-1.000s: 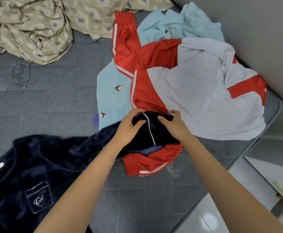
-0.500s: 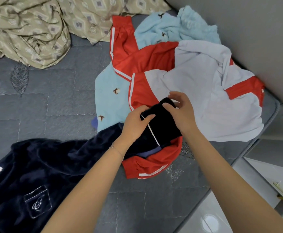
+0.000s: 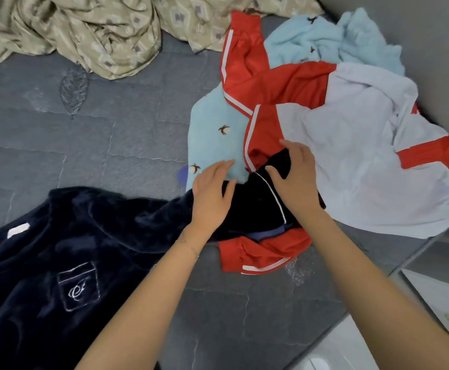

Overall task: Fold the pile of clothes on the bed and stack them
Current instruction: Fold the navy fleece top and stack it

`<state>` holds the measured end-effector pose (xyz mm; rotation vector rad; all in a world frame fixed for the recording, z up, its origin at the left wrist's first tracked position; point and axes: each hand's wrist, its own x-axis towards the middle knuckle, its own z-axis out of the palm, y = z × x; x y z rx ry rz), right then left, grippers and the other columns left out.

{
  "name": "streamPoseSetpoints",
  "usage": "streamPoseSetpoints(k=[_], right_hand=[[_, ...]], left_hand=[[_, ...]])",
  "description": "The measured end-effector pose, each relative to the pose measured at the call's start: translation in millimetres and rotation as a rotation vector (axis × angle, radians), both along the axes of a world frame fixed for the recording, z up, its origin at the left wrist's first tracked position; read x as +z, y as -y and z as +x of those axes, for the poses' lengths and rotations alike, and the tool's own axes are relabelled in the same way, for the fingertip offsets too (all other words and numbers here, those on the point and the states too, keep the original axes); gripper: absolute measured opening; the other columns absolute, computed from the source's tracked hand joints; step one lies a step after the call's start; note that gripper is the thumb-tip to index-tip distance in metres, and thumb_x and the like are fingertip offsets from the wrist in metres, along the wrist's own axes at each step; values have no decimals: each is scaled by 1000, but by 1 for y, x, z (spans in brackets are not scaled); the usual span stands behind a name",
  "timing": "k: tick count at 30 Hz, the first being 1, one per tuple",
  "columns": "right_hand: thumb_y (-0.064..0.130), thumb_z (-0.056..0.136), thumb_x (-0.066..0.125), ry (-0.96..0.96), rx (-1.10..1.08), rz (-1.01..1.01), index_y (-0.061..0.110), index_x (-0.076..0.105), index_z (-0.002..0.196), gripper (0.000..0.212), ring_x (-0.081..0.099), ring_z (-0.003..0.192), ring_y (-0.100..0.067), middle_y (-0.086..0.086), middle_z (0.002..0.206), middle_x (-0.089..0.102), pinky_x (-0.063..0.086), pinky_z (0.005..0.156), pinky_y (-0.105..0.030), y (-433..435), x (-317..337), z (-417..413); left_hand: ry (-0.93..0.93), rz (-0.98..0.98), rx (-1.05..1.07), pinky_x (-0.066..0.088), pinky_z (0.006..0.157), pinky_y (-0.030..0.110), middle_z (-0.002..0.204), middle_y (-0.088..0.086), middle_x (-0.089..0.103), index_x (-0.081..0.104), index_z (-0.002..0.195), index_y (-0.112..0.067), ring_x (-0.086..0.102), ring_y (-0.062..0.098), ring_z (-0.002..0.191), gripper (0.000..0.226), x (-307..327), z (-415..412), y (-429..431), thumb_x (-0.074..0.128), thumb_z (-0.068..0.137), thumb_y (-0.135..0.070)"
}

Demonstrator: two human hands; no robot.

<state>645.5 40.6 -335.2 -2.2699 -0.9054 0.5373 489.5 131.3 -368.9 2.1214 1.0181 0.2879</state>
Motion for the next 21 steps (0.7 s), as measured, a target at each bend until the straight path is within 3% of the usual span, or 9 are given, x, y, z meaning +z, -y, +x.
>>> streamPoseSetpoints(k=[3,7,11,21], right_hand=[[17,85,69,120,166,26,6,55,131,49,41,131,-34,-15,131,54,28,114,-43,-18,5,-36],[24,84,71,148,260,-27,9,53,136,56,40,133,-37,-15,138,51,26,115,-45,-37,7,-95],[32,86,69,136,339,-81,14,48,142,62,33,140,-34,-11,147,45,19,118,-40,-53,7,-162],[38,87,68,156,586,-100,21,36,149,72,21,147,-30,-8,154,35,17,119,-46,-93,8,-347]], left_hand=[[-181,113,54,14,117,51,148,6,42,46,144,-21,33,26,140,48,-4,-52,-15,53,98,-34],[-330,203,107,4,118,54,157,7,30,40,148,-25,18,29,147,58,2,-126,-33,54,95,-45],[-399,236,153,0,118,54,159,6,24,37,149,-26,11,29,149,62,11,-203,-43,53,94,-50],[-503,206,367,-3,118,53,161,7,17,32,151,-26,6,29,150,66,25,-410,-45,51,94,-52]])
